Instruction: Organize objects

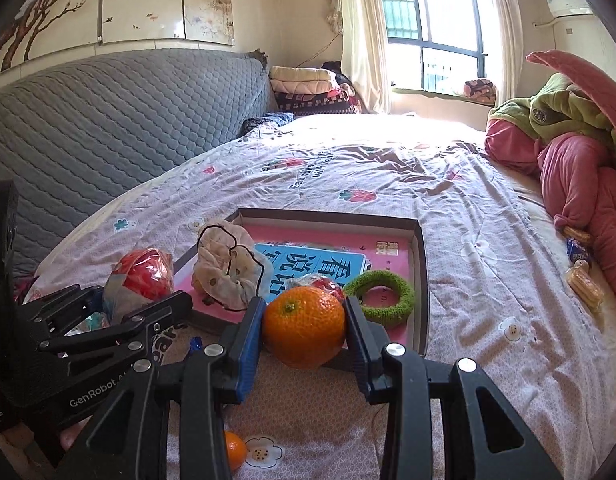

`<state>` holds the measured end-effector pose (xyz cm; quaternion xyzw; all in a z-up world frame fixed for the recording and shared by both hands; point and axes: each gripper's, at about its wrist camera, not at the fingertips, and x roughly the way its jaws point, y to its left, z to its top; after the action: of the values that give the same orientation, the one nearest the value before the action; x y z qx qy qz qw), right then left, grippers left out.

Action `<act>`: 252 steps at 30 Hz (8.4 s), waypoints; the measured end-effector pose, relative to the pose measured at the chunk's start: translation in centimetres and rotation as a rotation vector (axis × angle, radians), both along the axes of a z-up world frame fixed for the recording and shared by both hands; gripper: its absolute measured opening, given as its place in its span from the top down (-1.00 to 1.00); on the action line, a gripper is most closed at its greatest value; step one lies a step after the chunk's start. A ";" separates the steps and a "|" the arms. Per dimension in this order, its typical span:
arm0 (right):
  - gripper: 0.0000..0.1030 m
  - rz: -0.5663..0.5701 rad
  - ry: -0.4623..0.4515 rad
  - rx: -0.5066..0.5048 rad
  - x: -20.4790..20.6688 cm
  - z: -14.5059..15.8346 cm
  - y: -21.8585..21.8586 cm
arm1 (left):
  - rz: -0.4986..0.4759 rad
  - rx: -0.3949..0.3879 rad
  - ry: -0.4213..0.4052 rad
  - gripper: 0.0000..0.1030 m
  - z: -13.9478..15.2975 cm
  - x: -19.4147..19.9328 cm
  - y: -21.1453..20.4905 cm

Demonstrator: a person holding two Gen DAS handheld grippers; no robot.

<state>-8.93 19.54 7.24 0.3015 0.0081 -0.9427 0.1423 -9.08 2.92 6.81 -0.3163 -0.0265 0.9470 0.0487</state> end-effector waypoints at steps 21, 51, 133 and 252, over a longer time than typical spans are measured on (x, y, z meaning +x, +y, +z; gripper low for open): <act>0.23 -0.098 0.069 0.044 -1.1 1.1 0.5 | 0.016 -0.009 0.032 -0.02 0.8 -2.0 0.5; 0.24 -0.161 0.050 0.073 -3.8 0.0 1.0 | 0.019 -0.007 -0.034 -0.02 -1.1 -6.2 1.8; 0.23 -0.170 -0.177 0.146 -8.1 -7.2 1.4 | -0.083 -0.013 -0.252 -0.02 -7.1 -10.3 4.0; -0.63 -0.030 0.030 0.033 2.3 -0.3 0.1 | -0.039 0.070 -0.132 -0.50 -2.1 -1.1 -3.1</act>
<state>-6.59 19.67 6.97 0.2896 0.0211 -0.9489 0.1233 -10.15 -0.20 4.70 -0.3766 -0.0564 0.9215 0.0765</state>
